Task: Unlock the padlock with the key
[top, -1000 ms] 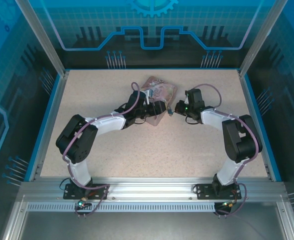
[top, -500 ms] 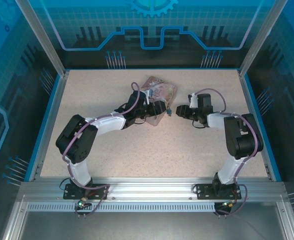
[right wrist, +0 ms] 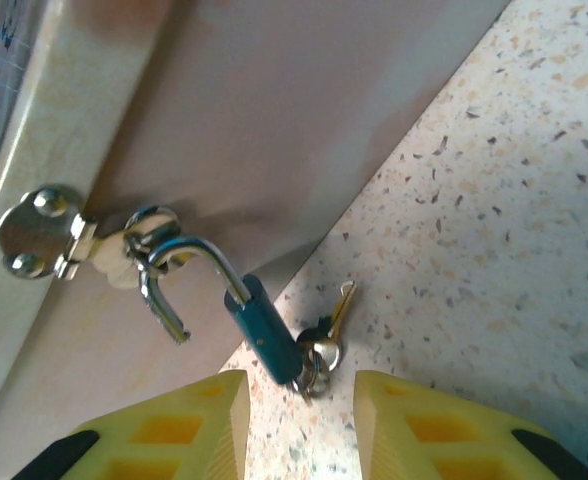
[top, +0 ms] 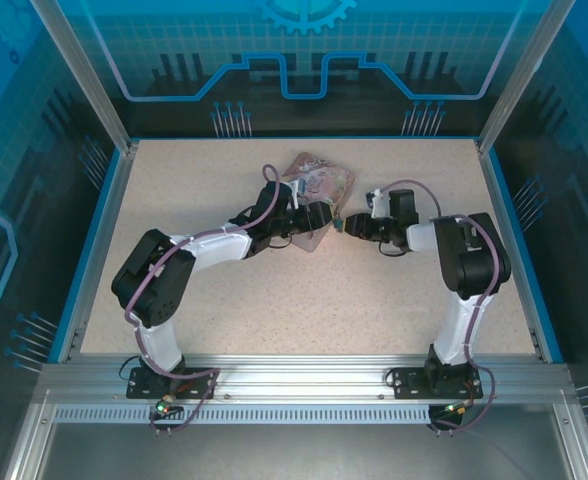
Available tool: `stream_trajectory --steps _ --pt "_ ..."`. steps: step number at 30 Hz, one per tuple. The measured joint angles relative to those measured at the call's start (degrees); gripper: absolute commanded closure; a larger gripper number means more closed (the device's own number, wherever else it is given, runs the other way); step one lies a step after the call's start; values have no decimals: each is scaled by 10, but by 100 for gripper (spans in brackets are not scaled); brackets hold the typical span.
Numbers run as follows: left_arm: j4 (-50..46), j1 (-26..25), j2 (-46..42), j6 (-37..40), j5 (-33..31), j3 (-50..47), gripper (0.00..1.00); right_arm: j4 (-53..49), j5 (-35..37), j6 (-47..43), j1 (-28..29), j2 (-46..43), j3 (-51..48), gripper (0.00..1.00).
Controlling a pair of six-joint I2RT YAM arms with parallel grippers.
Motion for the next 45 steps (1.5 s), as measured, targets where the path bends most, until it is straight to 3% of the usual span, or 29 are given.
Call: stream_trajectory --steps 24,31,45 --pt "-1 0 0 0 -2 0 31 73 -45 43 11 53 29 71" --pt "-1 0 0 0 -2 0 31 84 -46 54 24 56 22 87" --pt "0 0 -12 9 -4 -14 31 90 -26 82 24 45 16 96"
